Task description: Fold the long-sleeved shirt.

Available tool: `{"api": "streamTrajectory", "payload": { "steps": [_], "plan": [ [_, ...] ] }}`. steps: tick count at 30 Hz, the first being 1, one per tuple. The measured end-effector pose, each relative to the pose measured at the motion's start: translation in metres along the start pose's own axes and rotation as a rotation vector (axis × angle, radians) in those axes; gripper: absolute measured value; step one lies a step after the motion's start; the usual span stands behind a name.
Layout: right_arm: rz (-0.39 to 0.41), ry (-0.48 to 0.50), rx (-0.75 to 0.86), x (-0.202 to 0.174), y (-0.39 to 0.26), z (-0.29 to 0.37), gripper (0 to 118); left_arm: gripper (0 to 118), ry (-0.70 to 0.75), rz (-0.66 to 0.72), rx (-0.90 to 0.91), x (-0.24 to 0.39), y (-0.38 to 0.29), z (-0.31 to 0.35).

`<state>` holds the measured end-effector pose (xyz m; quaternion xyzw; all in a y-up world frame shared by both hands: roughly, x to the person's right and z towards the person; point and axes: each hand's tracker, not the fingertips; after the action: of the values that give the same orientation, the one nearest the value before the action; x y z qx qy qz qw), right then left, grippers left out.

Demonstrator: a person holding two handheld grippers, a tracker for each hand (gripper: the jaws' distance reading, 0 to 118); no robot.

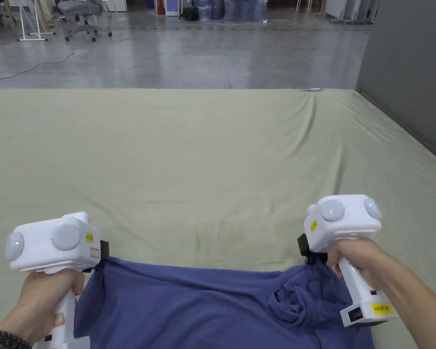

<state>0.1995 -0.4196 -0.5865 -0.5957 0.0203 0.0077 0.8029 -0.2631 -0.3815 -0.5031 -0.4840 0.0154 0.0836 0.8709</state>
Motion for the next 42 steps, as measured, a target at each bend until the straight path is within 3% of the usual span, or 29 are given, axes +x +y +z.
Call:
{"api": "streamTrajectory", "payload": {
  "steps": [5,10,15,21,24,29,32,33,34,35,36,37,38,42],
  "plan": [
    [-0.018,0.063,0.129,0.006,-0.018,0.038,5,0,-0.021,-0.016,0.013,-0.002,-0.006,0.023],
    [0.055,0.138,0.322,0.010,-0.059,0.126,5,0,-0.130,-0.015,0.131,-0.011,-0.026,0.097],
    [0.127,0.204,0.390,0.013,-0.142,0.189,5,0,-0.153,-0.074,0.169,-0.027,-0.084,0.173],
    [0.175,0.211,0.318,0.018,-0.242,0.197,5,0,-0.170,-0.082,0.074,-0.046,-0.168,0.197],
    [0.263,0.182,0.182,0.016,-0.274,0.170,5,0,-0.142,-0.142,-0.045,-0.044,-0.206,0.178],
    [0.338,0.110,0.008,0.013,-0.286,0.111,5,0,-0.126,-0.192,-0.132,-0.035,-0.227,0.131],
    [0.320,0.118,0.018,0.015,-0.283,0.099,5,0,-0.109,-0.183,-0.143,-0.032,-0.229,0.118],
    [0.296,0.127,0.027,0.016,-0.280,0.105,7,0,-0.119,-0.164,-0.148,-0.032,-0.228,0.122],
    [0.285,0.130,0.043,0.017,-0.281,0.111,22,2,-0.126,-0.149,-0.140,-0.031,-0.226,0.128],
    [0.271,0.132,0.089,0.019,-0.282,0.125,49,20,-0.136,-0.125,-0.089,-0.032,-0.222,0.137],
    [0.277,0.123,0.129,0.019,-0.282,0.138,82,57,-0.139,-0.124,-0.045,-0.033,-0.218,0.149],
    [0.277,0.093,0.164,0.016,-0.281,0.151,102,105,-0.144,-0.135,-0.012,-0.033,-0.214,0.159],
    [0.274,0.073,0.221,0.014,-0.278,0.168,102,118,-0.135,-0.142,0.034,-0.030,-0.208,0.172],
    [0.214,0.086,0.465,0.001,-0.262,0.219,101,116,-0.178,-0.126,0.249,-0.015,-0.177,0.224]
  ]
}}
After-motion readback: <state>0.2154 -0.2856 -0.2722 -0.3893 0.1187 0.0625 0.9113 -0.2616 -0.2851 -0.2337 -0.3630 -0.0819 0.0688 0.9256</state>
